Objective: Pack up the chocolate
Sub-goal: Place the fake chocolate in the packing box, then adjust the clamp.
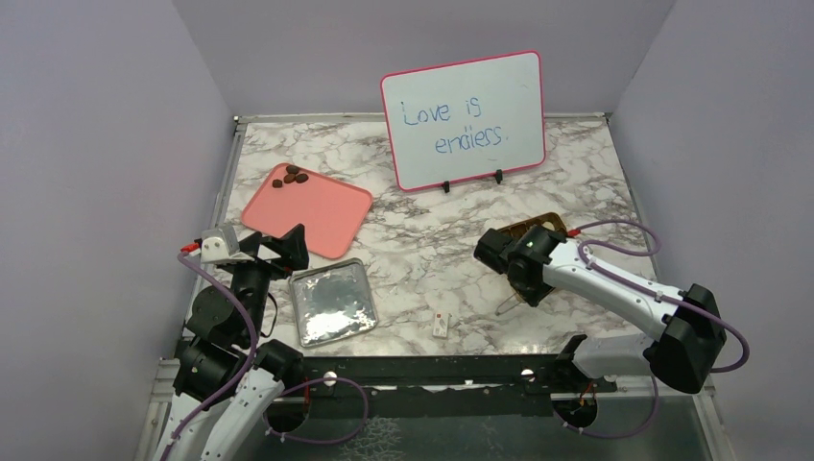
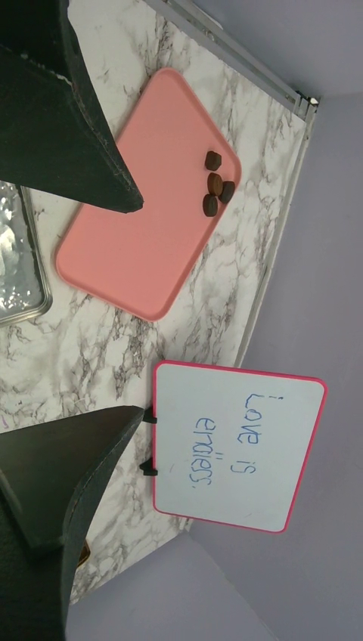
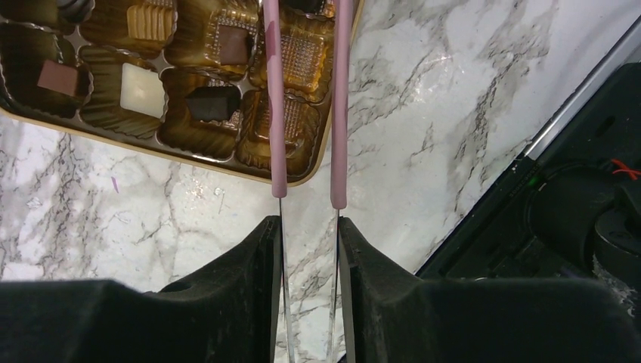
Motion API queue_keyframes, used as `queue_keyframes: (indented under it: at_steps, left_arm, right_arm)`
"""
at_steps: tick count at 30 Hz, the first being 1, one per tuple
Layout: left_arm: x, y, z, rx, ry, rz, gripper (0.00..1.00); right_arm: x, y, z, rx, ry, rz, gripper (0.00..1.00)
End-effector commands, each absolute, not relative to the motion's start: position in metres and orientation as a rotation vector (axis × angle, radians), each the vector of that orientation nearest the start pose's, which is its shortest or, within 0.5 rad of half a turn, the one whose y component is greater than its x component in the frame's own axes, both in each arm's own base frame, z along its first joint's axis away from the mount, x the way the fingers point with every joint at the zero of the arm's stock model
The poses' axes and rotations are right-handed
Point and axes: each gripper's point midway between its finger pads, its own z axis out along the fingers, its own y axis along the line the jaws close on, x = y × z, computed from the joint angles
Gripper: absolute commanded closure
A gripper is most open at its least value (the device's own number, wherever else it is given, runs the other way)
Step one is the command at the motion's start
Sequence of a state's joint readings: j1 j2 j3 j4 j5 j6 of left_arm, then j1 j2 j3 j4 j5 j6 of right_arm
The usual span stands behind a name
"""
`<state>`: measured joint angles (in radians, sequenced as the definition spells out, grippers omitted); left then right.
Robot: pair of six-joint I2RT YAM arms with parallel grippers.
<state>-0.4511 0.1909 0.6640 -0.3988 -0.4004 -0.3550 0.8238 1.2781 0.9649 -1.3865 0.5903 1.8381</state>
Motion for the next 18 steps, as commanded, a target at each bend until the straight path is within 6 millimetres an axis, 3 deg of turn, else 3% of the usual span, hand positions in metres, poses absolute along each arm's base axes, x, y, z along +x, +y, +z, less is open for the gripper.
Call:
queue_keyframes:
  at_steps: [1, 11, 14, 18]
  left_arm:
    - [0.198, -0.037, 0.315, -0.243, 1.481, -0.363, 0.01]
    - [0.203, -0.041, 0.309, -0.237, 1.509, -0.365, 0.01]
    - [0.206, -0.044, 0.305, -0.232, 1.527, -0.366, 0.01]
    - [0.21, -0.048, 0.301, -0.221, 1.551, -0.369, 0.01]
  right_arm:
    - [0.177, 0.081, 0.12, 1.121, 2.251, -0.352, 0.66]
    - [0.205, 0.097, 0.144, 0.82, 2.294, -0.26, 0.66]
    - [0.219, 0.113, 0.155, 0.638, 2.311, -0.155, 0.66]
    - [0.237, 0.154, 0.168, 0.278, 2.302, 0.111, 0.66]
